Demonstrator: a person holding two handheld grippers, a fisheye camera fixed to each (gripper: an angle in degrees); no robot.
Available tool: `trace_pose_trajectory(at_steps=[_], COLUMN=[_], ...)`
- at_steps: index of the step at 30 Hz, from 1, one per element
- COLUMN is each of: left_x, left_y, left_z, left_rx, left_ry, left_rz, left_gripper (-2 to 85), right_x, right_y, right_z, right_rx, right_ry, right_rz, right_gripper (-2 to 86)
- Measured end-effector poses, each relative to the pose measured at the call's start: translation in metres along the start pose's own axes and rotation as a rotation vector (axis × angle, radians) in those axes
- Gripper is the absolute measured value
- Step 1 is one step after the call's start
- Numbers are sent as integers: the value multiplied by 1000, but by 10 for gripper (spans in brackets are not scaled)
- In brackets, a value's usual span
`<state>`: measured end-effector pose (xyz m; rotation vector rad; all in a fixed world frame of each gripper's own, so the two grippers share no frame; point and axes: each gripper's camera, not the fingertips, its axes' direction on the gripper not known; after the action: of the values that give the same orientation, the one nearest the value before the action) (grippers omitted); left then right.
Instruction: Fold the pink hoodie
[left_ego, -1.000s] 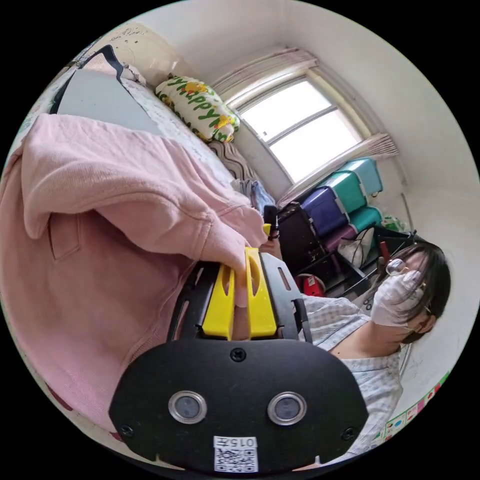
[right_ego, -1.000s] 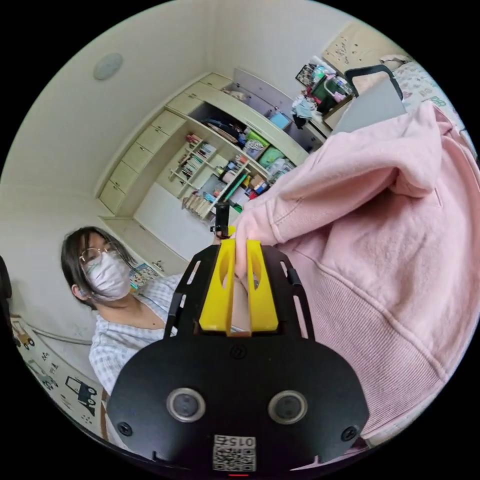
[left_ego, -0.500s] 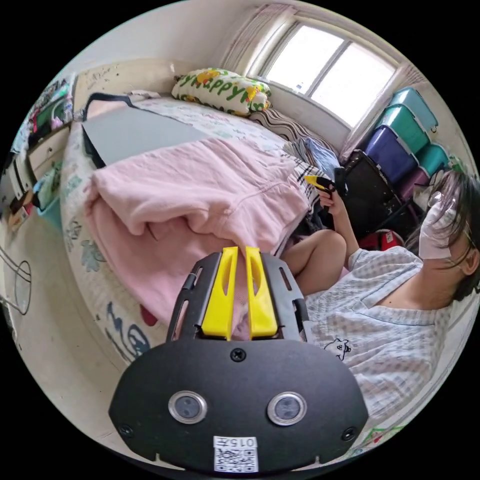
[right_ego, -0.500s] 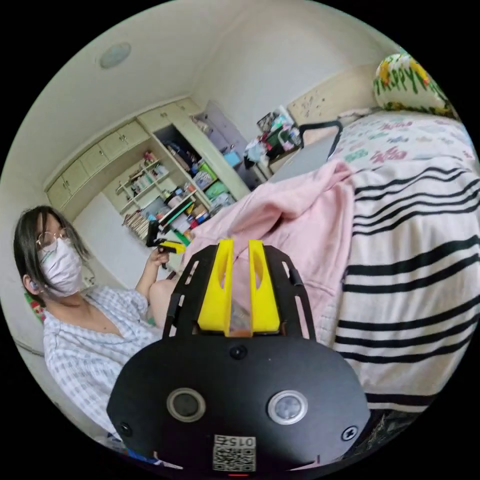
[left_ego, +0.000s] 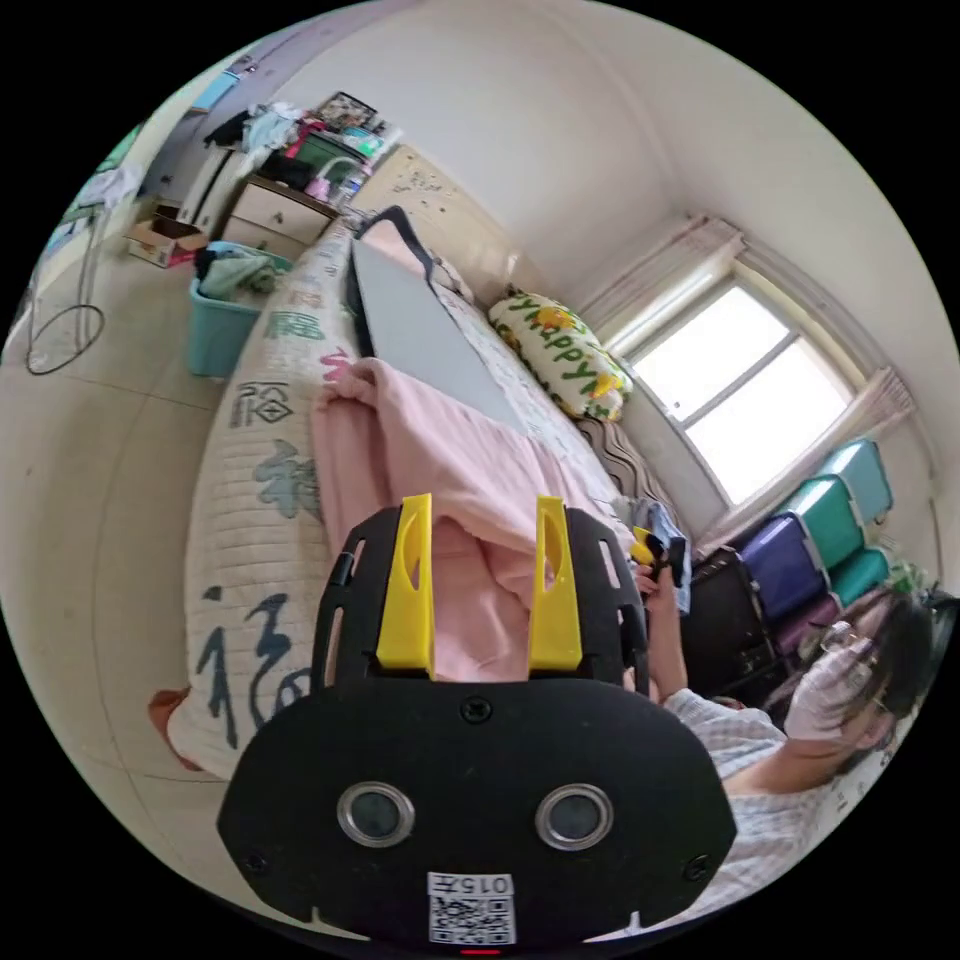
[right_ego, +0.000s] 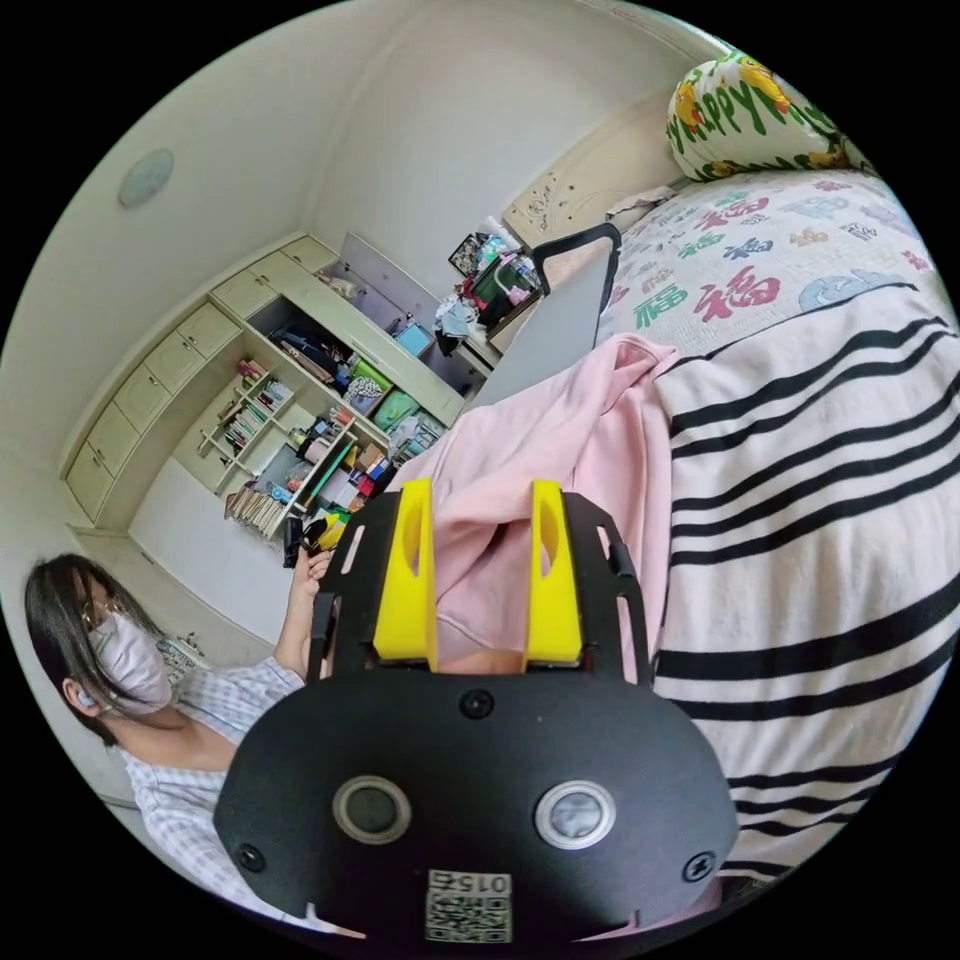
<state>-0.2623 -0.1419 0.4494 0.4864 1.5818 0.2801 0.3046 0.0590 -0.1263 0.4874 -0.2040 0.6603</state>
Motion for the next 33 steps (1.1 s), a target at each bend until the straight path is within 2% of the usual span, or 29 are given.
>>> trace_pose_trajectory(at_steps=[3,5,9,12,16,20,24,30,33], left_x=[-20,-27,-38,-45,-13,12,19,55,99], left_y=[-2,-12,-24,-31,-39,-50,-60,-81,-101], left_z=[-6,12,28,16,-36,-33,-30,-89,-109], left_rx=[2,-94,-157,-145,-66,-156,-211,-101,-28], left_ry=[80,105,146,171,71,-104,-132,-182,-195], left_rz=[-44,-45,-60,-86,47,153,158,199,257], left_gripper=[132,130,115,61,36,39,56,80,80], right_x=[3,8,6,3,-9,-5,2,8,4], right_y=[3,4,5,5,10,16,20,39,42], right_z=[9,9,9,9,-6,2,-1,-43,-56], right_rx=[-1,15,21,-6,-5,-79,-65,73,136], right_ry=[13,-22,-2,34,126,211,156,90,81], right_rz=[2,27,21,7,-49,-63,-44,-16,-29], right_gripper=[128,123,97,56,39,39,51,85,99])
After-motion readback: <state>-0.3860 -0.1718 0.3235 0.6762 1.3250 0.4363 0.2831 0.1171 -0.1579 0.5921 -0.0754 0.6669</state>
